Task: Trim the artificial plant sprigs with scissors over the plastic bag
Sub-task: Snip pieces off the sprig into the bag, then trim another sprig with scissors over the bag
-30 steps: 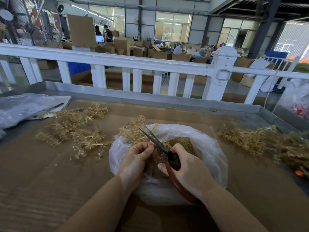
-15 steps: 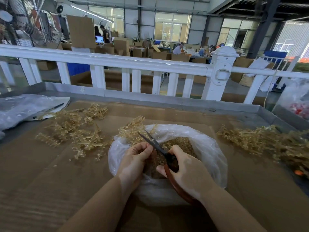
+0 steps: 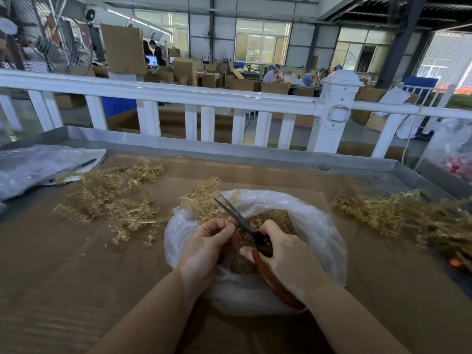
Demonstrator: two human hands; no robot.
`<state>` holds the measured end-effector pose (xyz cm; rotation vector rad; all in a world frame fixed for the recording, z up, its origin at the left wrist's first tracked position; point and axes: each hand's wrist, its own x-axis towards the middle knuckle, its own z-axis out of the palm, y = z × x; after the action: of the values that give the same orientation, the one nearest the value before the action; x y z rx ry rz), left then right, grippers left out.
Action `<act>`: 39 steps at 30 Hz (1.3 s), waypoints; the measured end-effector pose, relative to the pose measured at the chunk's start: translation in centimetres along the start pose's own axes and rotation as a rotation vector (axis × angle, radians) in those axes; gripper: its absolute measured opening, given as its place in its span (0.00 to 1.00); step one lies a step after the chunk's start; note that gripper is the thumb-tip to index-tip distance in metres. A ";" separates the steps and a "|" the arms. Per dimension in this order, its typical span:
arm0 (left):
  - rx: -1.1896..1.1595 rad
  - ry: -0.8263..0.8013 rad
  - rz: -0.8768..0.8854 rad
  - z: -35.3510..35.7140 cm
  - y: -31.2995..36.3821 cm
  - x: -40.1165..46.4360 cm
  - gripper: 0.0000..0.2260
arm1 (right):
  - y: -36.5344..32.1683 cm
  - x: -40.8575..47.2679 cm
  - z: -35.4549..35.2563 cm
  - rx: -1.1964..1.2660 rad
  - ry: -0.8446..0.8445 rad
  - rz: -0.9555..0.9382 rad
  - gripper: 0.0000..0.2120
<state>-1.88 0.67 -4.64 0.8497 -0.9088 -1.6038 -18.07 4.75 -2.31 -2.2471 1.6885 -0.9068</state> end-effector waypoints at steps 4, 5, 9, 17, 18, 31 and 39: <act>-0.013 0.010 0.002 0.0 -0.1 0.1 0.02 | 0.1 0.2 0.0 -0.003 0.001 -0.009 0.14; -0.005 0.012 0.005 0.0 -0.1 0.0 0.02 | 0.1 0.2 0.0 -0.006 0.004 -0.013 0.14; 0.002 0.015 0.012 0.2 0.0 -0.1 0.02 | 0.0 0.1 -0.2 -0.017 -0.010 -0.009 0.13; 0.006 0.029 0.036 0.4 0.3 -0.5 0.02 | -0.1 -0.2 -0.2 -0.011 0.075 0.088 0.15; -0.004 0.031 0.035 0.4 0.3 -0.4 0.01 | 0.0 -0.3 -0.1 -0.035 0.083 0.091 0.15; -0.070 0.102 -0.019 0.9 0.8 -0.8 0.05 | 0.6 -1.4 1.7 -0.112 0.397 0.073 0.17; -0.211 0.246 0.077 1.6 3.4 -0.2 0.08 | 0.4 -1.5 1.6 -0.064 0.515 0.109 0.18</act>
<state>-1.73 0.59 -0.92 0.8311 -0.5812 -1.4610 -17.73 5.60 -4.35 -2.0468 2.0401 -1.5201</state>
